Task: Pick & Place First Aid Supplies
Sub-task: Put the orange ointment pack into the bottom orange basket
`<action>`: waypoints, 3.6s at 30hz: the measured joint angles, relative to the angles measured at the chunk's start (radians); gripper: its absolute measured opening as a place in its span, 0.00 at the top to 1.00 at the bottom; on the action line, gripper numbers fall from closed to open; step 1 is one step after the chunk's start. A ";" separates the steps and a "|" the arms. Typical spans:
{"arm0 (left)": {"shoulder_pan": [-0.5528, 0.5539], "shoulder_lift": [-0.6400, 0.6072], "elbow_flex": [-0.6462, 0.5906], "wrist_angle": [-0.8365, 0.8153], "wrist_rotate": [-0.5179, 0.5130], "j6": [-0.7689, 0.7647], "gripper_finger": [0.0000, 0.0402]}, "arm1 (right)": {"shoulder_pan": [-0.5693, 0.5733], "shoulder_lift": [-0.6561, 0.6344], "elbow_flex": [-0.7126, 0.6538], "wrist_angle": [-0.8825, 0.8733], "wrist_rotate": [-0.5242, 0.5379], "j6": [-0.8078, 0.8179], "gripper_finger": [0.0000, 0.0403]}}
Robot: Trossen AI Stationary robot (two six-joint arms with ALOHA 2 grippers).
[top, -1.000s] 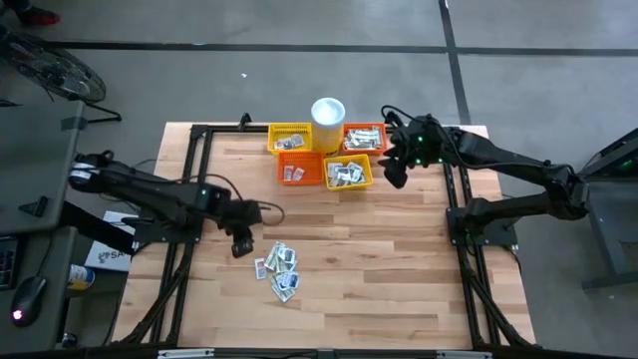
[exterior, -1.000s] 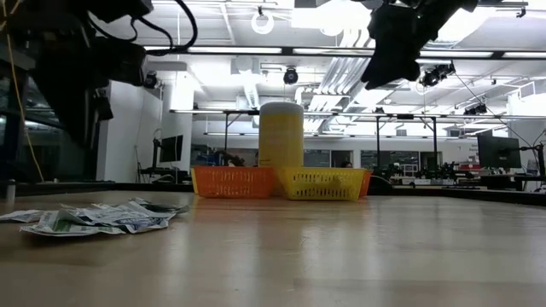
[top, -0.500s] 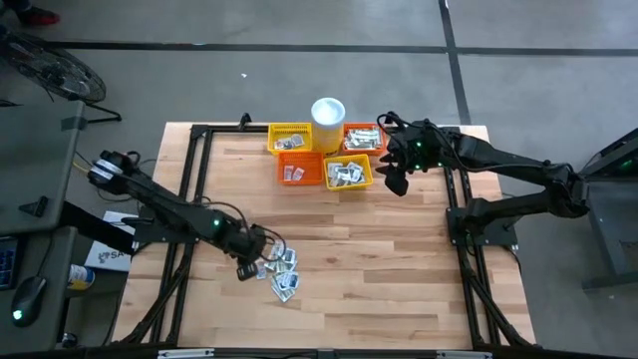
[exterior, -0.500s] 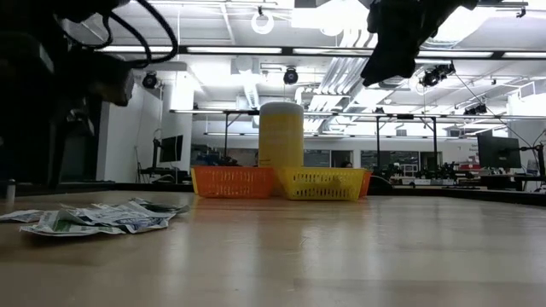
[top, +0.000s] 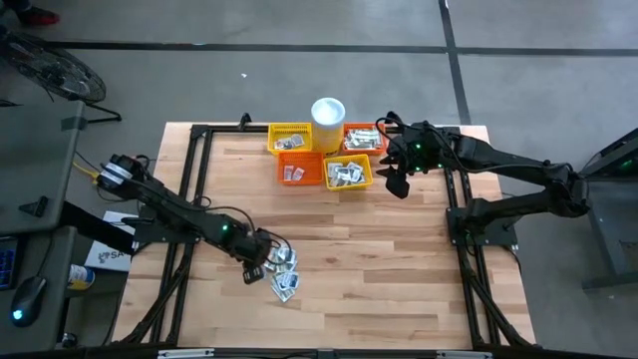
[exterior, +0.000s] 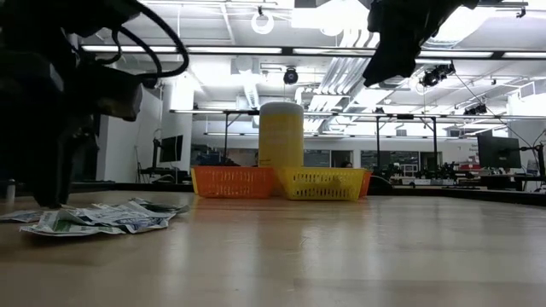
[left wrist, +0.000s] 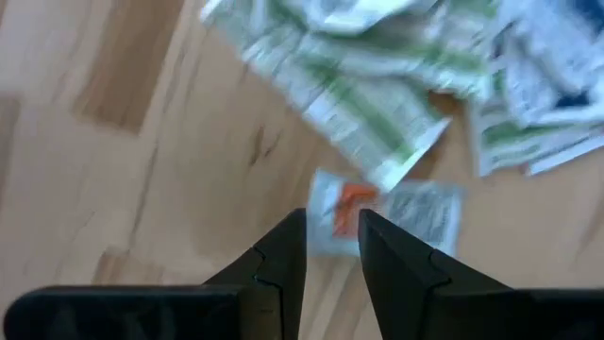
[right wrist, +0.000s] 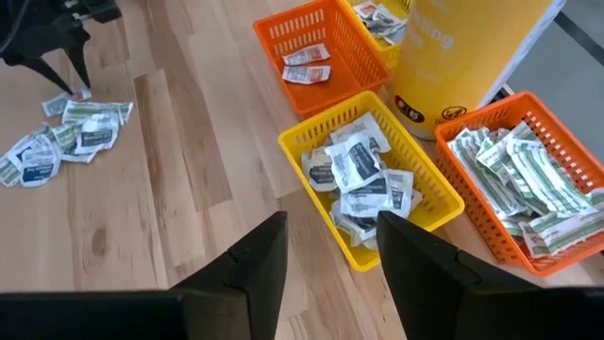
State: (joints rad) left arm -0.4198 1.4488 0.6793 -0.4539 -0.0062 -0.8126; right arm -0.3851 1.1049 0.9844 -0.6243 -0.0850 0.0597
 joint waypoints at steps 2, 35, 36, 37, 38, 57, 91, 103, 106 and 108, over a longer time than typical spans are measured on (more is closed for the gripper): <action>0.000 0.010 0.001 0.020 -0.002 0.009 0.75 | 0.000 0.000 0.000 -0.003 0.000 0.000 0.61; -0.027 0.114 0.003 0.022 -0.009 0.046 0.99 | 0.000 0.000 0.000 -0.026 0.002 -0.016 0.61; -0.027 0.115 0.003 0.022 -0.008 0.045 0.99 | 0.000 0.000 0.000 -0.026 0.002 -0.016 0.61; -0.027 0.115 0.003 0.022 -0.007 0.045 0.99 | 0.000 0.000 0.000 -0.026 0.002 -0.016 0.61; -0.027 0.115 0.003 0.022 -0.007 0.045 0.99 | 0.000 0.000 0.000 -0.026 0.003 -0.016 0.61; -0.027 -0.044 0.039 -0.216 0.030 -0.091 1.00 | 0.000 0.000 0.000 -0.027 0.004 -0.035 0.61; 0.557 -0.104 0.262 -0.124 -0.135 0.425 1.00 | 0.000 0.000 0.000 -0.022 0.014 -0.007 0.61; 0.798 -0.092 0.290 0.022 -0.081 0.701 1.00 | 0.000 0.000 0.000 -0.022 0.060 0.071 0.61; 0.842 -0.072 0.291 0.050 -0.078 0.755 1.00 | 0.000 0.000 0.000 -0.022 0.060 0.096 0.61; 0.868 -0.053 0.291 0.085 -0.065 0.788 1.00 | 0.000 0.000 0.000 -0.021 0.060 0.108 0.61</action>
State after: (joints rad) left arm 0.4478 1.3960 0.9707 -0.3690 -0.0715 -0.0250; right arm -0.3855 1.1049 0.9844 -0.6456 -0.0246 0.1681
